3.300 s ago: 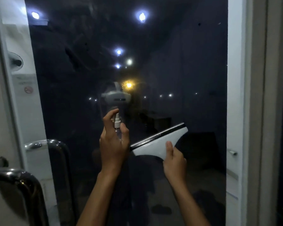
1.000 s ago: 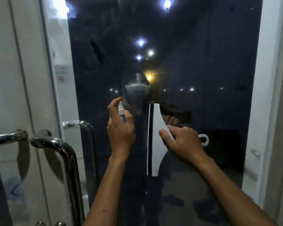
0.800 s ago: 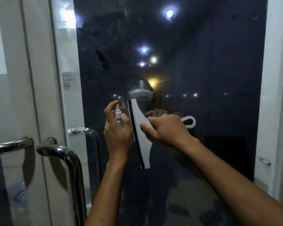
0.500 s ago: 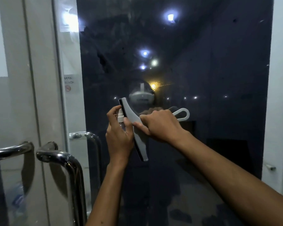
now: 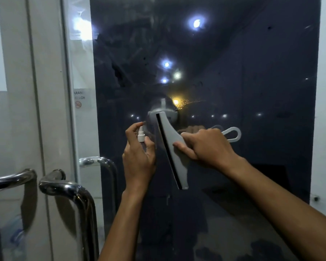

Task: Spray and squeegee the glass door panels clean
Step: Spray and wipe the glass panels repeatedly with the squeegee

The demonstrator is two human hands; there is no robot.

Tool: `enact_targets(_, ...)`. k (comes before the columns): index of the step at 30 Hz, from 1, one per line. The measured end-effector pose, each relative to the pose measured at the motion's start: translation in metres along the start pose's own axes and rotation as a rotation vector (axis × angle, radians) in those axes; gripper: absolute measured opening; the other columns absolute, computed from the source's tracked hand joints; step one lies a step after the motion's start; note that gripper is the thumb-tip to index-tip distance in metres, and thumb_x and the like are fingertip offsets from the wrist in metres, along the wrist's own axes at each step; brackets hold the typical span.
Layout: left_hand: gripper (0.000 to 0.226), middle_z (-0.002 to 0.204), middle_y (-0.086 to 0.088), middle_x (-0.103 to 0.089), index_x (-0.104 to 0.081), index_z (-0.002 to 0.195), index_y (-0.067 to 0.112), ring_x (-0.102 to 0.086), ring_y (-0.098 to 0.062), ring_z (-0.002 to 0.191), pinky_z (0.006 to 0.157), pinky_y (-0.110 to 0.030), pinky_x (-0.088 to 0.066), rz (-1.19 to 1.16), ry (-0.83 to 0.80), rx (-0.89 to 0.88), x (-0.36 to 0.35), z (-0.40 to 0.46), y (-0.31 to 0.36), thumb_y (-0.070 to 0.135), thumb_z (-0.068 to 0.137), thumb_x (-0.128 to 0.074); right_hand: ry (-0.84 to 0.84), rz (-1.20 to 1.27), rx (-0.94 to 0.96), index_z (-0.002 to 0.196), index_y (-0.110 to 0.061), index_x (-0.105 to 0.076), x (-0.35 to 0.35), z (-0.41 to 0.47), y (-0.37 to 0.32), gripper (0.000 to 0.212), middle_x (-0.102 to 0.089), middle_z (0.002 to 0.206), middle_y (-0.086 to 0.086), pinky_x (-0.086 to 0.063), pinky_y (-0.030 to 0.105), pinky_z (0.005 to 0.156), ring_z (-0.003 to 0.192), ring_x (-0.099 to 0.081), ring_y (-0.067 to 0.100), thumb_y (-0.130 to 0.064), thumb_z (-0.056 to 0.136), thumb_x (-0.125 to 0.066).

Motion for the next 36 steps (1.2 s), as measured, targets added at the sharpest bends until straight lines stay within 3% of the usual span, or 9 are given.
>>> enact_targets(5,0.032,0.098,0.001,-0.060,-0.036,0.129,0.031,-0.061,-0.003,0.079,0.062,-0.017,-0.046,-0.008,-0.011,-0.003,-0.003,0.000,-0.001,0.020,0.102,-0.048,0.085,0.187,-0.079,0.082,-0.024,-0.063,0.005,-0.009,0.032,0.067,-0.061,0.065,-0.006,-0.049,0.032,0.057,0.054,-0.058,0.013,-0.071,0.093,-0.017)
enact_targets(9,0.032,0.095,0.002,-0.059,-0.040,0.132,0.021,-0.061,-0.003,0.076,0.061,-0.015,-0.047,0.000,-0.024,0.003,-0.007,0.001,0.000,0.018,0.102,-0.049,0.144,0.355,-0.119,0.069,-0.035,-0.049,0.008,-0.016,0.040,0.046,-0.047,0.055,-0.013,-0.038,0.025,0.053,0.049,-0.048,0.000,-0.066,0.096,-0.028)
enact_targets(13,0.031,0.093,0.001,-0.061,-0.043,0.131,0.014,-0.060,-0.003,0.075,0.060,-0.013,-0.043,0.022,-0.043,0.023,-0.012,0.000,-0.003,0.021,0.100,-0.047,0.154,0.435,-0.154,0.073,-0.031,-0.055,0.008,-0.021,0.044,0.048,-0.051,0.058,-0.014,-0.039,0.025,0.052,0.053,-0.053,0.002,-0.065,0.096,-0.031)
enact_targets(16,0.032,0.094,-0.002,-0.061,-0.042,0.132,0.016,-0.062,-0.007,0.075,0.060,-0.022,-0.050,0.001,-0.036,0.038,-0.010,-0.003,-0.006,0.025,0.100,-0.044,0.158,0.455,-0.155,0.072,-0.037,-0.052,0.010,-0.024,0.046,0.040,-0.049,0.057,-0.017,-0.034,0.021,0.051,0.051,-0.053,0.001,-0.062,0.097,-0.033)
enact_targets(22,0.036,0.099,-0.002,-0.060,-0.033,0.135,0.032,-0.060,-0.003,0.075,0.057,-0.009,-0.045,-0.024,0.021,-0.015,-0.002,-0.004,0.002,0.025,0.102,-0.043,0.111,0.314,-0.137,0.072,-0.032,-0.054,0.011,-0.017,0.035,0.048,-0.041,0.053,-0.016,-0.030,0.024,0.055,0.049,-0.046,0.000,-0.065,0.095,-0.028)
enact_targets(25,0.038,0.095,-0.003,-0.062,-0.033,0.138,0.030,-0.063,-0.005,0.073,0.059,-0.011,-0.047,-0.091,0.050,-0.015,0.001,-0.009,0.002,0.024,0.102,-0.043,0.005,0.157,-0.041,0.085,-0.027,-0.064,0.003,0.000,0.003,0.058,-0.046,0.061,-0.010,-0.031,0.029,0.059,0.062,-0.060,0.017,-0.066,0.095,-0.023)
enact_targets(29,0.038,0.101,-0.007,-0.064,-0.034,0.138,0.030,-0.066,-0.012,0.080,0.062,-0.009,-0.047,-0.104,0.069,0.013,-0.001,-0.020,-0.004,0.022,0.102,-0.044,-0.110,0.000,0.052,0.087,-0.024,-0.057,-0.013,0.012,-0.031,0.053,-0.060,0.073,0.001,-0.031,0.034,0.062,0.075,-0.065,0.027,-0.064,0.099,-0.024)
enact_targets(34,0.040,0.099,-0.006,-0.064,-0.035,0.138,0.032,-0.064,-0.012,0.077,0.061,-0.015,-0.044,-0.092,0.064,0.056,-0.007,-0.030,-0.013,0.026,0.099,-0.042,-0.202,-0.048,-0.113,0.095,-0.027,-0.065,-0.015,-0.026,0.026,0.062,-0.067,0.084,0.003,-0.039,0.035,0.066,0.083,-0.067,0.026,-0.067,0.097,-0.016)
enact_targets(36,0.039,0.099,-0.005,-0.064,-0.035,0.138,0.033,-0.064,-0.013,0.076,0.060,-0.020,-0.048,-0.100,0.051,0.055,-0.008,-0.032,-0.013,0.027,0.100,-0.042,-0.198,-0.015,-0.219,0.098,-0.029,-0.068,-0.006,-0.043,0.056,0.069,-0.065,0.080,0.001,-0.042,0.035,0.071,0.076,-0.063,0.022,-0.068,0.093,-0.011)
Point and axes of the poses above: each hand's wrist, its own z-axis towards the middle knuckle, its own x-axis out of the back of the hand, y = z × x, the point moved 7 cm from there along z, towards the middle knuckle
